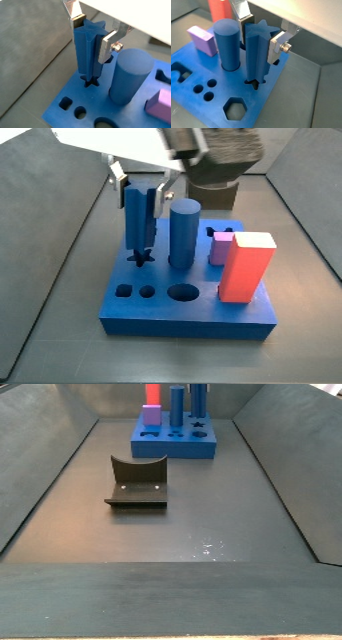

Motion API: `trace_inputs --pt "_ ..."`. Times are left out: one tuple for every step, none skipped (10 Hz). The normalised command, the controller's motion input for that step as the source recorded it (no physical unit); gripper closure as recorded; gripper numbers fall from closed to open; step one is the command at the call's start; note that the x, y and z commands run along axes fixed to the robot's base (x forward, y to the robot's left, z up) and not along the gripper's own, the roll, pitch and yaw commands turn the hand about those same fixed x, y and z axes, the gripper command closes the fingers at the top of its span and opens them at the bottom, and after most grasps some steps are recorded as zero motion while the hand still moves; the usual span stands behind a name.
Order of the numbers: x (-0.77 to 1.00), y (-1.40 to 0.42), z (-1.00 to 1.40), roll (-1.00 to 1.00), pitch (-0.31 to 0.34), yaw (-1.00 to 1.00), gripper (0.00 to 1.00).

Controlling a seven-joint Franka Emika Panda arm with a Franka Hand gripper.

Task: Pick up the star object. Move up. Place the star object on the fixture. Regrasp the star object. Move to above the board. Insert the star object.
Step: Insert the star object.

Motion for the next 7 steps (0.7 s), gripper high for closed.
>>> trace_inputs --pt "0.04 -0.02 -0.39 -0.12 0.030 -0.85 1.00" --pt "0.08 0.00 -0.40 -0.06 0.101 -0.83 1.00" --pt "0.11 -0.01 -0.35 -0.06 0.097 -0.75 1.00" --pt "0.00 0.00 -0.09 -0.07 0.011 -0.35 1.00" --pt "0.00 0.00 -0.05 -0.03 0.000 -0.12 1.00" --pt "0.00 0.00 -0.13 -0.04 0.000 -0.09 1.00" --pt "0.00 0.00 -0.27 -0.10 0.000 -0.21 1.00"
